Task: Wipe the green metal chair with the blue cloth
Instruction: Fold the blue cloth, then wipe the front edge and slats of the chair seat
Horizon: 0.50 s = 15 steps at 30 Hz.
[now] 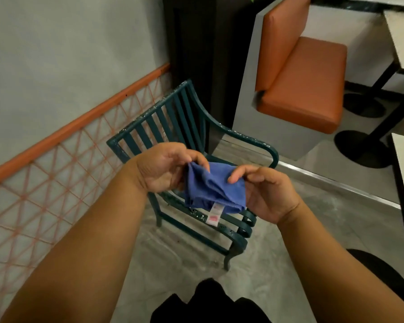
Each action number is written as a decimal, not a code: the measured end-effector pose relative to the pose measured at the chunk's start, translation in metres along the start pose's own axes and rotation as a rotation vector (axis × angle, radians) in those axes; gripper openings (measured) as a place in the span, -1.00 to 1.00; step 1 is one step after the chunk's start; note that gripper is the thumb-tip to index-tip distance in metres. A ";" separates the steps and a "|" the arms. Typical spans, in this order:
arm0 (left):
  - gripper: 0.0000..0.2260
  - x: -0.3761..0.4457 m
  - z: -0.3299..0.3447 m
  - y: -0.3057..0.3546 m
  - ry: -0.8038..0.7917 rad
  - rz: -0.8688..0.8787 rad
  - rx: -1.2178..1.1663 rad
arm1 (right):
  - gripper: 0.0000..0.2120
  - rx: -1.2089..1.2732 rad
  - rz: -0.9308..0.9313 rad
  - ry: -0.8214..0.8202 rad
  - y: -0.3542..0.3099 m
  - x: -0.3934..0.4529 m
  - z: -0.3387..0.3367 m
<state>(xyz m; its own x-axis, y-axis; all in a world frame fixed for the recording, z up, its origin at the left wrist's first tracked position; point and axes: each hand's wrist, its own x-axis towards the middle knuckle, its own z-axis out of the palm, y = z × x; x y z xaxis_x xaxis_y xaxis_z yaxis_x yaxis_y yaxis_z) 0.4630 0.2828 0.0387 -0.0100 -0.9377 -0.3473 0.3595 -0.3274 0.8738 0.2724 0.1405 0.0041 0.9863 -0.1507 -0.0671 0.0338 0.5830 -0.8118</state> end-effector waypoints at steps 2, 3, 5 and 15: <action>-0.76 0.004 0.004 0.000 0.065 0.002 0.124 | -0.62 -0.024 -0.013 0.100 0.008 0.003 -0.003; -0.80 0.009 0.008 -0.003 0.135 0.021 0.214 | -0.49 -0.021 -0.003 0.176 0.013 0.005 -0.007; -0.80 0.024 0.012 -0.014 0.238 0.085 0.367 | -0.26 0.020 0.069 0.241 0.022 0.008 -0.017; -0.66 0.123 0.019 -0.116 0.258 0.164 0.763 | -0.38 0.271 0.193 0.469 0.105 -0.018 -0.095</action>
<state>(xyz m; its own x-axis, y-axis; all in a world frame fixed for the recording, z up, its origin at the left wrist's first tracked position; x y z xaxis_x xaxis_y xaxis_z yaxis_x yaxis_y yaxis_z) 0.4026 0.2037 -0.0991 0.2362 -0.9547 -0.1812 -0.3961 -0.2649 0.8791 0.2427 0.1282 -0.1348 0.8040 -0.3232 -0.4991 -0.0386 0.8093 -0.5862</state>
